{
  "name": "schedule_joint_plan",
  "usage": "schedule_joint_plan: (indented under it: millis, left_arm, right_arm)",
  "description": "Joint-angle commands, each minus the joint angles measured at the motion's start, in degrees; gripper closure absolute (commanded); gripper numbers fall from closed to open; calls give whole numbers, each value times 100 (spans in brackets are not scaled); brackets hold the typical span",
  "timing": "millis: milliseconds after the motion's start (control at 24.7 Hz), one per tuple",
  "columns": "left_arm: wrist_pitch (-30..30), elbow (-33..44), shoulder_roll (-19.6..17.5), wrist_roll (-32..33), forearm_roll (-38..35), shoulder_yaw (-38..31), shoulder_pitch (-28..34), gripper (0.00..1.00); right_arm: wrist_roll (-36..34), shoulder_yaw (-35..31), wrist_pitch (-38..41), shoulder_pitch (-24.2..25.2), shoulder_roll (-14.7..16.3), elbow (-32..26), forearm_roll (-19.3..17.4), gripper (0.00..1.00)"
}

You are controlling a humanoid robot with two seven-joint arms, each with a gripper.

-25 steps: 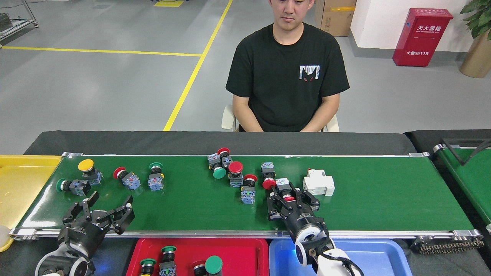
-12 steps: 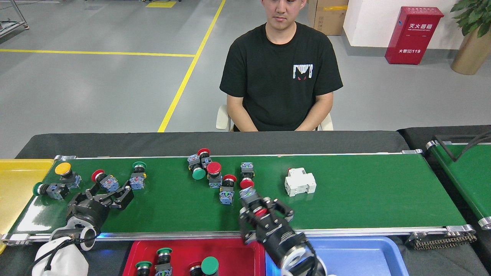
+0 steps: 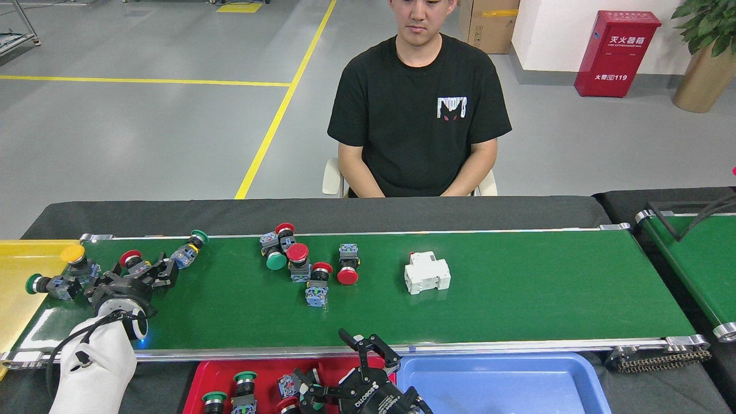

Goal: Pick switch part from conveyor to tray

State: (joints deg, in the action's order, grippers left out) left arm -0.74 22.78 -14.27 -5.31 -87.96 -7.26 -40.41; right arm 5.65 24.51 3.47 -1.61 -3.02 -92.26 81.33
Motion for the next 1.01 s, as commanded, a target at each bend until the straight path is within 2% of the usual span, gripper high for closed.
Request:
schedule_joint_plan:
  millis: [0,81,243,365,446,608,729,770,851,891,932,972]
  left_arm:
    - [-93,33,-67,-120,42,5,16,65]
    - [-348,86,-76,-128,68,5,165,77]
    - [-1077,675,-76,-234,147,-3,675,87]
    - [-2035,2291,-190,-234,288,-30,1676,88]
    - [-2941,3531,-287,-208,455,-65,2582,88]
    - [-4400,5588,-472,-181,868,-118,4147,87]
    - [-4426,6695,-489,-155,930,-126,5079,84]
    - [-4426,7003,-472,-155,912,-109,5342,80]
    - [-4426,7513,-463,-102,894,-65,5799,64]
    - [-4426,7689,-428,-67,886,-65,6010,46]
    - [-4426,7794,-340,-67,877,-65,6124,10]
    - [-4426,7829,-199,-67,877,-47,6142,0]
  right_arm:
    - [-82,-692,-66,108,73,-222,-21,1]
    - [-222,-1414,-101,328,38,-231,-39,1]
    - [-442,-2301,-259,680,29,-336,-74,1]
    - [-495,-2626,-479,1031,55,-573,-65,1]
    - [-688,-2706,-506,1312,64,-740,-74,1]
    - [-899,-2987,-497,1699,73,-776,-83,1]
    - [-899,-3119,-488,1761,73,-767,-206,1]
    - [-899,-3154,-479,1778,82,-776,-355,1]
    - [-899,-3215,-470,1796,161,-776,-557,1]
    - [-899,-3215,-462,1796,222,-784,-619,1]
    - [-899,-3215,-444,1805,310,-776,-671,1]
    - [-890,-3215,-435,1813,372,-776,-707,1]
